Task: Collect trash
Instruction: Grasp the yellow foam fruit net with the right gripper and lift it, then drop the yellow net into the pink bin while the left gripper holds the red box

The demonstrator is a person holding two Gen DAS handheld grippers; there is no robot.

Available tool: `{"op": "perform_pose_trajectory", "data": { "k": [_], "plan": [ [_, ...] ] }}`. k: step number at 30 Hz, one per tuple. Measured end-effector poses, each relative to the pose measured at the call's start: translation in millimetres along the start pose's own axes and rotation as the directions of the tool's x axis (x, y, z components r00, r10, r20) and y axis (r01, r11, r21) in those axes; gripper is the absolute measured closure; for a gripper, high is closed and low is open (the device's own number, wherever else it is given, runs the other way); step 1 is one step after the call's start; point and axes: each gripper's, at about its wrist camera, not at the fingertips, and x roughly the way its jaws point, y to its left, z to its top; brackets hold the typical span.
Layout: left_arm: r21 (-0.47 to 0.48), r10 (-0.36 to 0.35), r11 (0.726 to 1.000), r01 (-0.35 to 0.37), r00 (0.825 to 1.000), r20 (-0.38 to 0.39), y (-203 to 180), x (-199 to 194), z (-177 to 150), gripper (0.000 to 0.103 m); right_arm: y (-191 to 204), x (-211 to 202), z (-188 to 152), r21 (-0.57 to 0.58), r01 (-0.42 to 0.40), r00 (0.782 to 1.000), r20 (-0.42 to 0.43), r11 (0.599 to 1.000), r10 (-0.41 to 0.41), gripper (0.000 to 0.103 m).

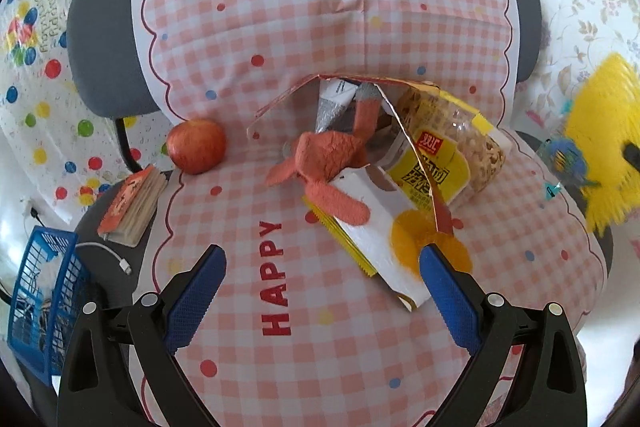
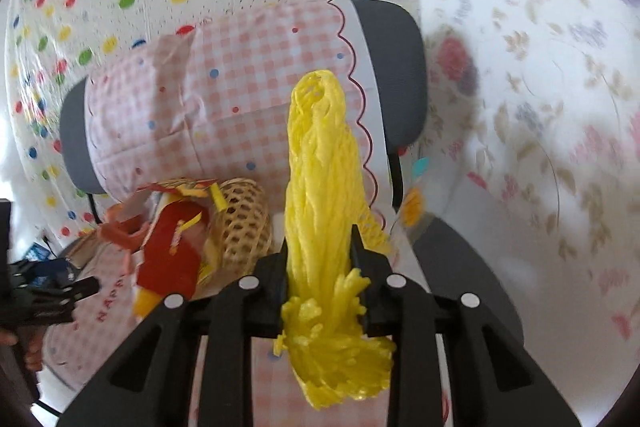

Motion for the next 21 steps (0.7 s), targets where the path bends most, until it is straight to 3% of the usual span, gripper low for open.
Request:
{"op": "perform_pose_trajectory", "data": {
  "k": [11, 12, 13, 14, 18, 21],
  "plan": [
    [0.018, -0.093, 0.996, 0.092, 0.995, 0.03, -39, 22, 33, 0.014, 0, -15, -28, 0.04, -0.036, 0.999, -0.001, 0.999, 0.036, 0.078],
    [0.01, -0.106, 0.994, 0.106, 0.994, 0.024, -40, 27, 37, 0.017, -1, -15, -28, 0.039, -0.036, 0.999, 0.002, 0.999, 0.036, 0.078],
    [0.001, -0.129, 0.992, 0.129, 0.992, 0.015, -43, 33, 43, 0.035, -1, -15, -29, 0.04, -0.035, 0.999, 0.001, 0.999, 0.035, 0.078],
    [-0.007, -0.141, 0.99, 0.141, 0.99, 0.005, -44, 39, 46, 0.04, -1, -15, -29, 0.042, -0.035, 0.999, -0.001, 0.998, 0.035, 0.078],
    [-0.015, -0.143, 0.99, 0.143, 0.99, -0.013, -50, 57, 57, 0.046, -2, -14, -32, 0.043, -0.036, 0.999, -0.004, 0.998, 0.036, 0.078],
    [-0.027, -0.153, 0.988, 0.152, 0.988, -0.022, -50, 64, 60, 0.061, -4, -13, -33, 0.045, -0.035, 0.999, -0.005, 0.998, 0.036, 0.078]
  ]
}}
